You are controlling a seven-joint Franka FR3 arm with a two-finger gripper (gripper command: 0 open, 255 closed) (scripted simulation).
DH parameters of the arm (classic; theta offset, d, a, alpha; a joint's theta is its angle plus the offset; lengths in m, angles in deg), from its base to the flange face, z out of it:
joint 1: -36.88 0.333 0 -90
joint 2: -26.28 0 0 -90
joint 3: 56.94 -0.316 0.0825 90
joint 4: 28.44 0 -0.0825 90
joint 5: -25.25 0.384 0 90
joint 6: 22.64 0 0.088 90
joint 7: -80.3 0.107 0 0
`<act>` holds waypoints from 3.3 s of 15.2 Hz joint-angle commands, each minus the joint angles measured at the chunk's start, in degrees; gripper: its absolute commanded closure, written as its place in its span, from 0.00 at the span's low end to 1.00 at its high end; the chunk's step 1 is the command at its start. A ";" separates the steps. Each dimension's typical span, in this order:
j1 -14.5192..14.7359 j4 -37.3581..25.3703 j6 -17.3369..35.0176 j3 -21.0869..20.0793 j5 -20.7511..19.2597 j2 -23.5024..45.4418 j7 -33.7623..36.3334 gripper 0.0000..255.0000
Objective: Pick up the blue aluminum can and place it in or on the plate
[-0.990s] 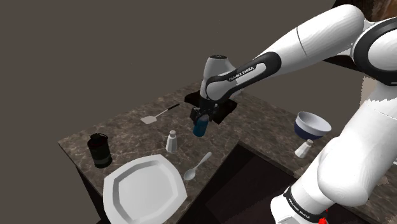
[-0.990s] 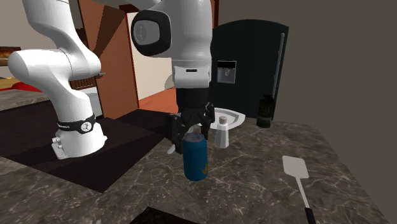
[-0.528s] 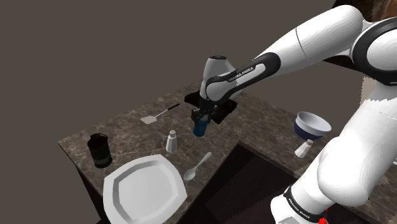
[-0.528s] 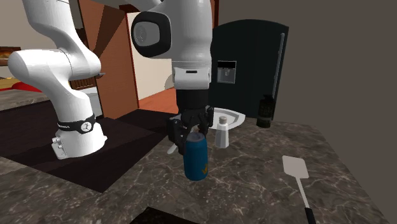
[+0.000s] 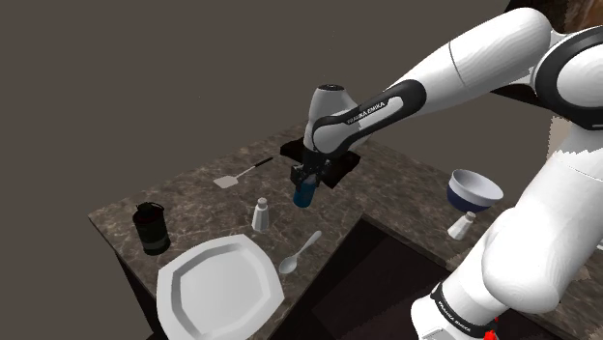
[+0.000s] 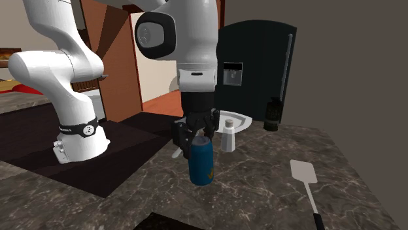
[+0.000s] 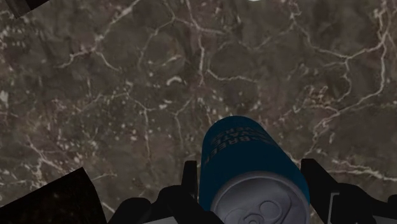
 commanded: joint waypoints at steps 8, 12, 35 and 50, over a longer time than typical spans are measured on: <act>0.00 -1.65 -5.35 -0.03 0.23 -3.74 -0.19 1.00; 0.00 -2.86 -8.43 -0.03 0.33 -5.60 -0.28 1.00; 11.33 -7.51 -16.13 -13.54 1.49 -8.54 23.83 1.00; 20.10 -20.69 -19.34 -21.95 -2.86 2.37 43.03 1.00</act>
